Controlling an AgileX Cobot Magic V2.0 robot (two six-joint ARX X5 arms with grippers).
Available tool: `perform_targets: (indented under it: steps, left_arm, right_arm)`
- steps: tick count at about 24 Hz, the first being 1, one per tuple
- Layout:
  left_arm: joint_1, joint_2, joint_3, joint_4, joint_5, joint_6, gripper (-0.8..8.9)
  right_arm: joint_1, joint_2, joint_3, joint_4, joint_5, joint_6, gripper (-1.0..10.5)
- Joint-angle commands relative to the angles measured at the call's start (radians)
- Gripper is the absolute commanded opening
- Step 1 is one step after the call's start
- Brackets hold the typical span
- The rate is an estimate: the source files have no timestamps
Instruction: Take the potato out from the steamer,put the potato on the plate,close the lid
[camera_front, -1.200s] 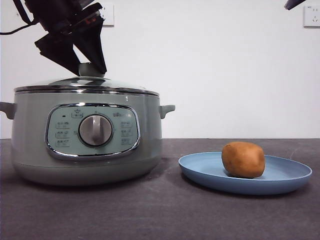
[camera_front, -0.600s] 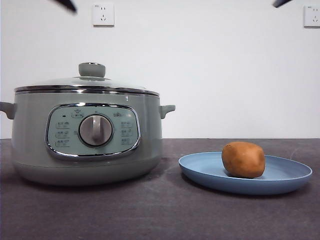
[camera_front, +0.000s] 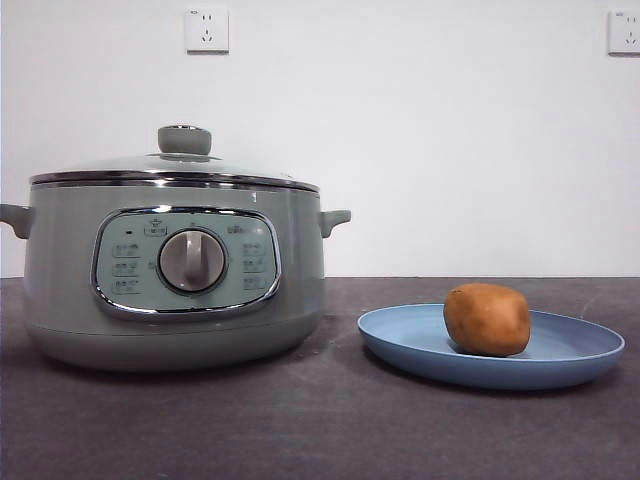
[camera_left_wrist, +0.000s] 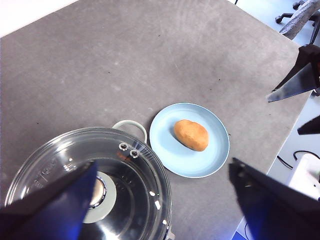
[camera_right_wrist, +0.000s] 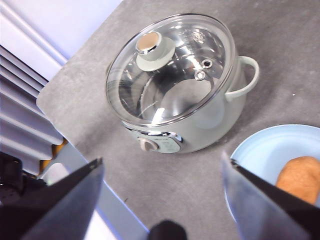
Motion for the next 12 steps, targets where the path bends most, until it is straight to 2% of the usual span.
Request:
perform_targets:
  steps: [1, 12]
  left_arm:
    - [-0.003, 0.002, -0.006, -0.055, 0.0, 0.041, 0.01]
    - [-0.003, 0.002, -0.006, -0.051, 0.002, 0.011, -0.04]
  right_arm:
    - [0.0, -0.002, -0.005, 0.001, 0.016, -0.06, -0.1]
    - [0.0, -0.002, -0.005, 0.006, 0.016, -0.075, 0.0]
